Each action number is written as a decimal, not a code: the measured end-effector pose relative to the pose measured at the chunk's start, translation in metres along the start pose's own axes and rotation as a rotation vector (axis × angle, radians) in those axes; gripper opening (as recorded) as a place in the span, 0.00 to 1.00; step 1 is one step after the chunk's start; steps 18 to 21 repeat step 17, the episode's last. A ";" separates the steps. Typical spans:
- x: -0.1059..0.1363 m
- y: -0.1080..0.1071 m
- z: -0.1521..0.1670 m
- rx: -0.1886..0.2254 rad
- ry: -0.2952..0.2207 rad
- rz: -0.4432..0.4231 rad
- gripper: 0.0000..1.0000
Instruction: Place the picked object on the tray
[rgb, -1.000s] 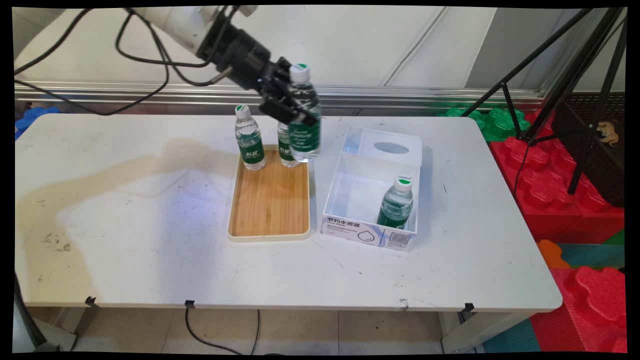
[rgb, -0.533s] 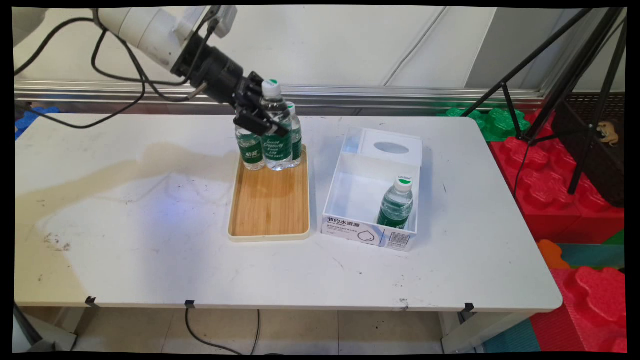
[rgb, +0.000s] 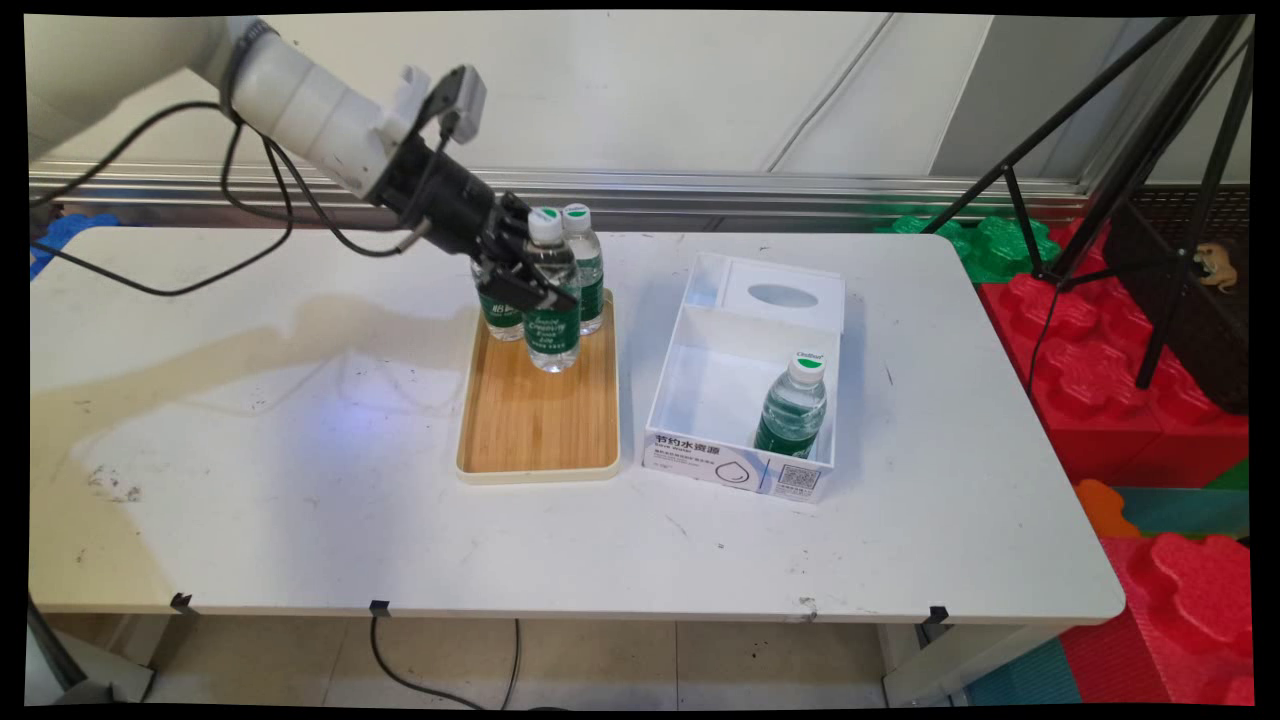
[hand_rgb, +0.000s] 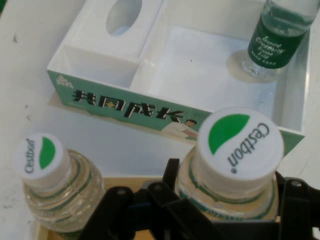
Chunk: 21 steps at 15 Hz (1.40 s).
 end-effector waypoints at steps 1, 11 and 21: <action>-0.004 -0.001 0.007 0.002 -0.001 -0.004 0.00; -0.026 -0.001 0.059 0.009 0.005 -0.021 0.00; -0.037 0.000 0.068 0.011 0.012 -0.020 1.00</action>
